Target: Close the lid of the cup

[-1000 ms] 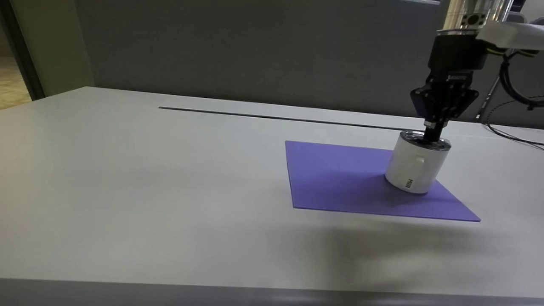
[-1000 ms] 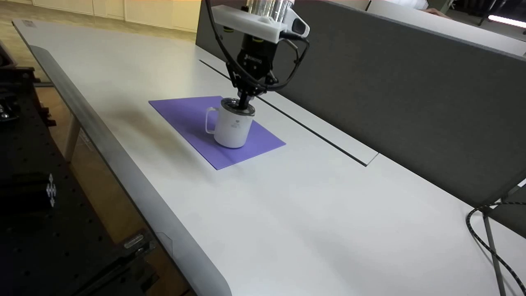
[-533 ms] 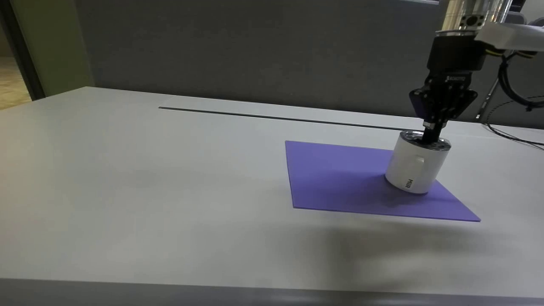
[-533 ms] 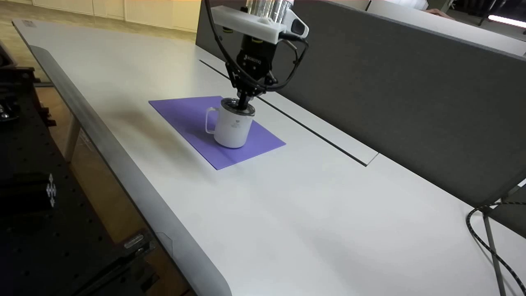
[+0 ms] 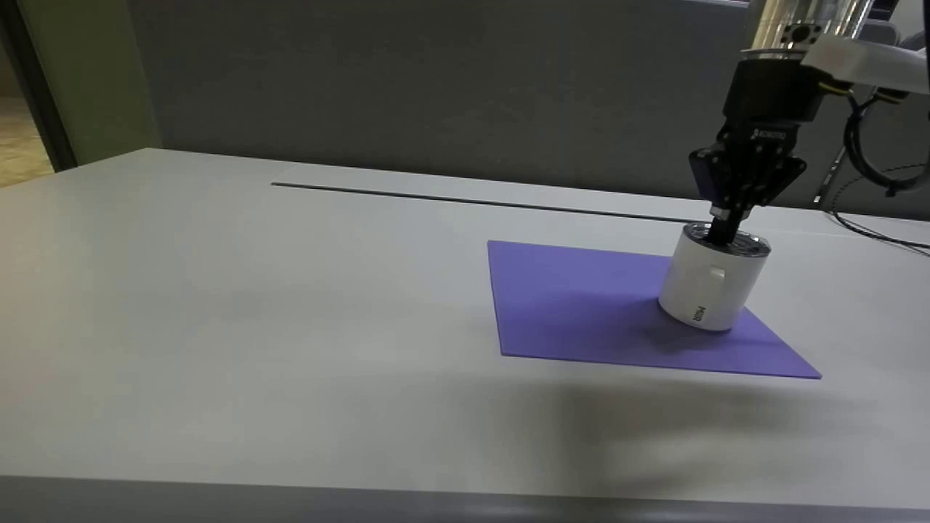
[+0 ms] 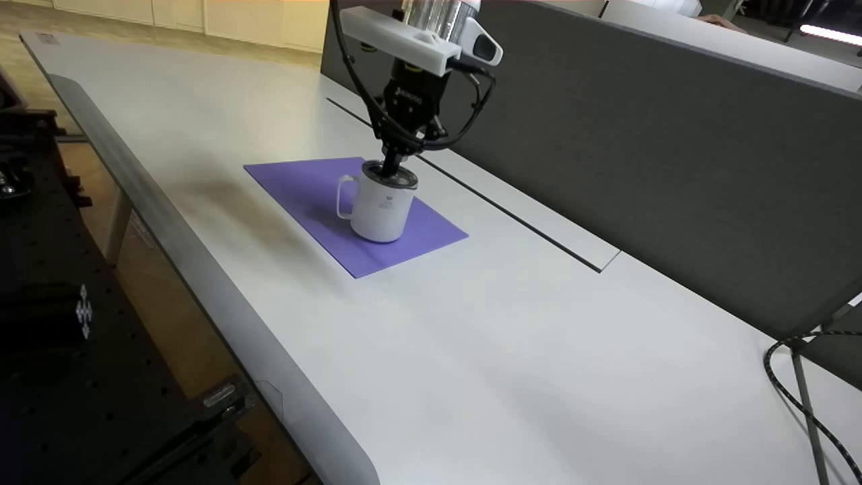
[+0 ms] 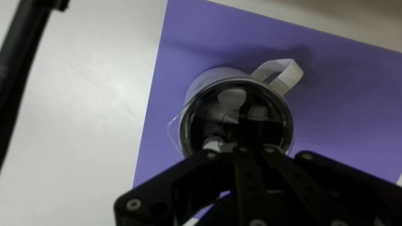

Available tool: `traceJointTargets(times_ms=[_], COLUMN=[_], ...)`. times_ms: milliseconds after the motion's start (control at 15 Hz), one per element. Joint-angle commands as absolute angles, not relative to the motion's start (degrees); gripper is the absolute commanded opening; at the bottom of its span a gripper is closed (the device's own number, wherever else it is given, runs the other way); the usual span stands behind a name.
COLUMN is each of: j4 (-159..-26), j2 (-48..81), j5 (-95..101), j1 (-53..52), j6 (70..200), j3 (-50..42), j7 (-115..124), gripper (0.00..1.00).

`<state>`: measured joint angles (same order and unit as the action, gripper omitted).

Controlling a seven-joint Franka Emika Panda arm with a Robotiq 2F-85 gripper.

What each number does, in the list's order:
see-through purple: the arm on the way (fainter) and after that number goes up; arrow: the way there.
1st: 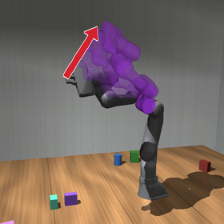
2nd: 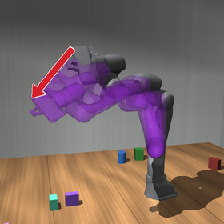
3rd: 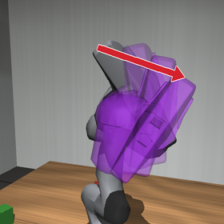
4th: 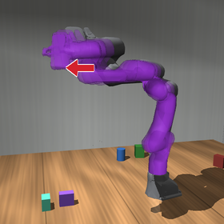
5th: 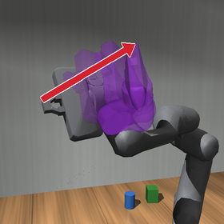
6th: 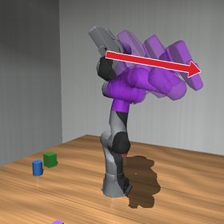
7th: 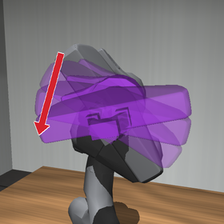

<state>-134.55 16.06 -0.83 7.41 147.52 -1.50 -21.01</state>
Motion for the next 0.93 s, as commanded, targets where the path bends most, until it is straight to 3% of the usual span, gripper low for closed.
traceJointTargets(times_ms=[0,867], j4=[-134.3,-130.6], j2=[16.4,11.2], j5=[-3.8,0.1], j1=[8.8,7.7], j6=[146.4,140.3], j3=[-0.1,-1.6], j7=[-22.9,-21.6], gripper=[0.0,0.0])
